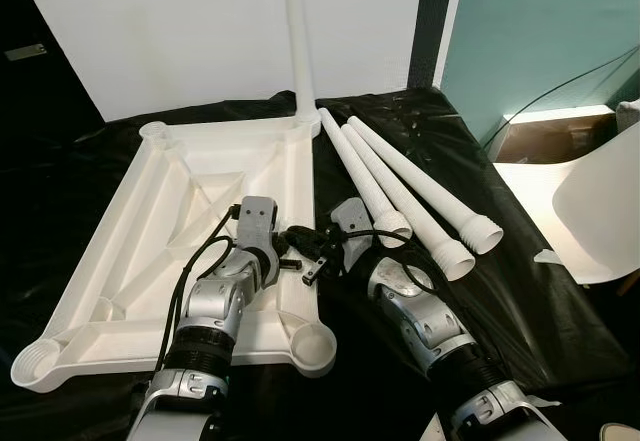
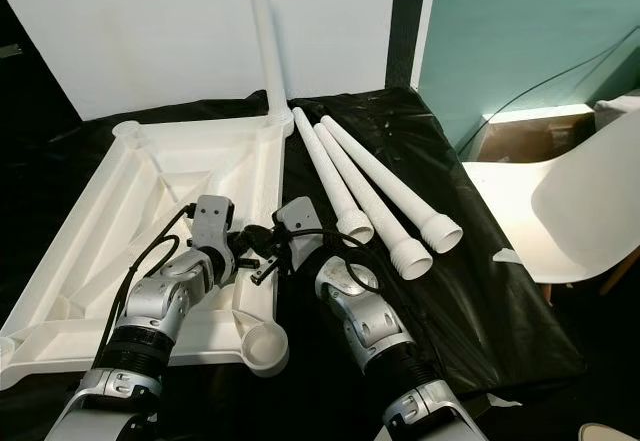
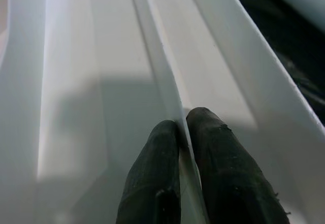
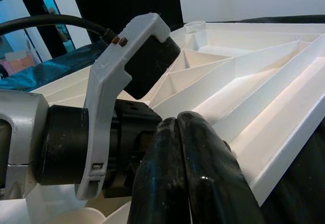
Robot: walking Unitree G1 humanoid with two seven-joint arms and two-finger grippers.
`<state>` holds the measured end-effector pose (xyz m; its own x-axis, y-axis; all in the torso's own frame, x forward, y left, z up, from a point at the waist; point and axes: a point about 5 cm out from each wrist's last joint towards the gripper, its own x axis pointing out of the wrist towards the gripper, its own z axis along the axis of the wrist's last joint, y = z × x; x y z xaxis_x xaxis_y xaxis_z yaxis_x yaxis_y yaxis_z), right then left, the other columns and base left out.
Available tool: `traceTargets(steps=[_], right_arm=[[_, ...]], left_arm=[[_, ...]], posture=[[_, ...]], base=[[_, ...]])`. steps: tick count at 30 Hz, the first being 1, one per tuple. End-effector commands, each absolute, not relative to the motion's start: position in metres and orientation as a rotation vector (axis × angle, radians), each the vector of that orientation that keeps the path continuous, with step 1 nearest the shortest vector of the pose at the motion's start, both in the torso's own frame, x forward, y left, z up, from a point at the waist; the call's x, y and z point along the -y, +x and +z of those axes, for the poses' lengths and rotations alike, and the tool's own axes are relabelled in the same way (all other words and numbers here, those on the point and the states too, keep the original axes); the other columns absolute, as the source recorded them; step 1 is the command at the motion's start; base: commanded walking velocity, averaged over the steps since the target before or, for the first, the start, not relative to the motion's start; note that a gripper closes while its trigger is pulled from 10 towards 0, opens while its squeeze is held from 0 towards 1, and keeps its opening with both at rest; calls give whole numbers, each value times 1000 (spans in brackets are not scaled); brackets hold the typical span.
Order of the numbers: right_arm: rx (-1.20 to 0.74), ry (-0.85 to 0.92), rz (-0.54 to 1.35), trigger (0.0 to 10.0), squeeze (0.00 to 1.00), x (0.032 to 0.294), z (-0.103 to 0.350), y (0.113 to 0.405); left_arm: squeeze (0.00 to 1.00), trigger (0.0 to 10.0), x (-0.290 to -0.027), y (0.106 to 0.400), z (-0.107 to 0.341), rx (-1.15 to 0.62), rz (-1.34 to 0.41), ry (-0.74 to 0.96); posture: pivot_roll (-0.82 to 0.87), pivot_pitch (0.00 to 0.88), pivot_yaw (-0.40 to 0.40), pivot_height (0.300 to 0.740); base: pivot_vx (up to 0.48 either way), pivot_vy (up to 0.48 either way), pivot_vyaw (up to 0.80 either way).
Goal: Building children table
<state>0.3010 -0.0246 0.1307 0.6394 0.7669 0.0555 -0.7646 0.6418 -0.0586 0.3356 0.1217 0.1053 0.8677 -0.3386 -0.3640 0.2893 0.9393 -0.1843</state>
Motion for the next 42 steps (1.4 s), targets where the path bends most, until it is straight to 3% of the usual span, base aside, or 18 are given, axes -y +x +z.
traceTargets(steps=[1, 3, 4, 5, 7, 15, 16, 17, 18, 24, 25, 26, 31, 32, 33, 34, 39, 42], right_arm=[[84, -31, 871, 10000, 0, 24, 132, 301], [84, -29, 868, 10000, 0, 24, 132, 301], [83, -28, 866, 10000, 0, 24, 131, 301], [83, -28, 865, 10000, 0, 24, 131, 301], [83, -28, 864, 10000, 0, 24, 131, 301], [89, -28, 846, 10000, 0, 25, 132, 302], [91, -28, 838, 10000, 0, 26, 133, 303], [91, -28, 838, 10000, 0, 26, 133, 303], [92, -28, 824, 10000, 0, 28, 133, 304], [107, -25, 763, 10000, 0, 35, 138, 310], [118, -6, 715, 10000, 588, 39, 143, 314], [122, 31, 654, 10000, 1000, 44, 149, 320], [108, 79, 522, 10000, 1000, 57, 158, 332], [84, 81, 447, 10000, 1000, 66, 160, 339], [84, 81, 447, 10000, 1000, 66, 160, 339], [50, 13, 326, 10000, 0, 88, 170, 351], [45, -81, 284, 10000, 0, 100, 181, 355], [69, -403, 352, 10000, 0, 107, 189, 347]], left_arm=[[0, 0, -140, 338, 102, -391, -37, -148], [71, 0, -137, 338, 104, -373, -48, -185], [1000, 3412, -130, 337, 107, -352, -80, -208], [1000, 9176, -122, 335, 109, -338, -119, -218], [1000, 10000, -115, 334, 111, -326, -158, -241], [1000, 10000, -103, 331, 136, -169, -291, -292], [278, 10000, -102, 329, 142, -132, -321, -305], [278, 10000, -102, 329, 142, -132, -321, -305], [0, 10000, -101, 326, 152, -69, -371, -327], [0, 10000, -102, 313, 172, 77, -493, -324], [0, 10000, -103, 310, 175, 107, -523, -317], [1000, 10000, -104, 308, 176, 122, -536, -316], [1000, 10000, -106, 307, 176, 129, -536, -307], [635, 10000, -104, 307, 175, 120, -528, -297], [635, 10000, -104, 307, 175, 120, -528, -297], [0, 10000, -99, 306, 169, 96, -514, -266], [0, 10000, -98, 305, 165, 81, -507, -260], [0, 10000, -98, 304, 164, 73, -500, -262]], posture=[[116, 0, 63, 740], [116, 0, 65, 740], [115, 0, 67, 740], [115, 0, 67, 740], [115, 0, 67, 740], [110, 0, 71, 740], [110, 0, 71, 740], [110, 0, 71, 740], [107, 0, 67, 740], [106, 0, 62, 740], [106, 0, 61, 740], [106, 0, 60, 740], [103, 0, 59, 740], [101, 0, 57, 740], [101, 0, 57, 740], [91, 0, 56, 740], [86, 0, 55, 740], [71, 0, 55, 740]], base=[[0, 0, 0], [0, 0, 0], [0, 0, 0], [0, 0, 0], [0, 0, 0], [0, 0, 0], [0, 0, 0], [0, 0, 0], [0, 0, 0], [0, 0, 0], [0, 0, 0], [0, 0, 0], [0, 0, 0], [0, 0, 0], [0, 0, 0], [0, 0, 0], [0, 0, 0], [0, 0, 0]])
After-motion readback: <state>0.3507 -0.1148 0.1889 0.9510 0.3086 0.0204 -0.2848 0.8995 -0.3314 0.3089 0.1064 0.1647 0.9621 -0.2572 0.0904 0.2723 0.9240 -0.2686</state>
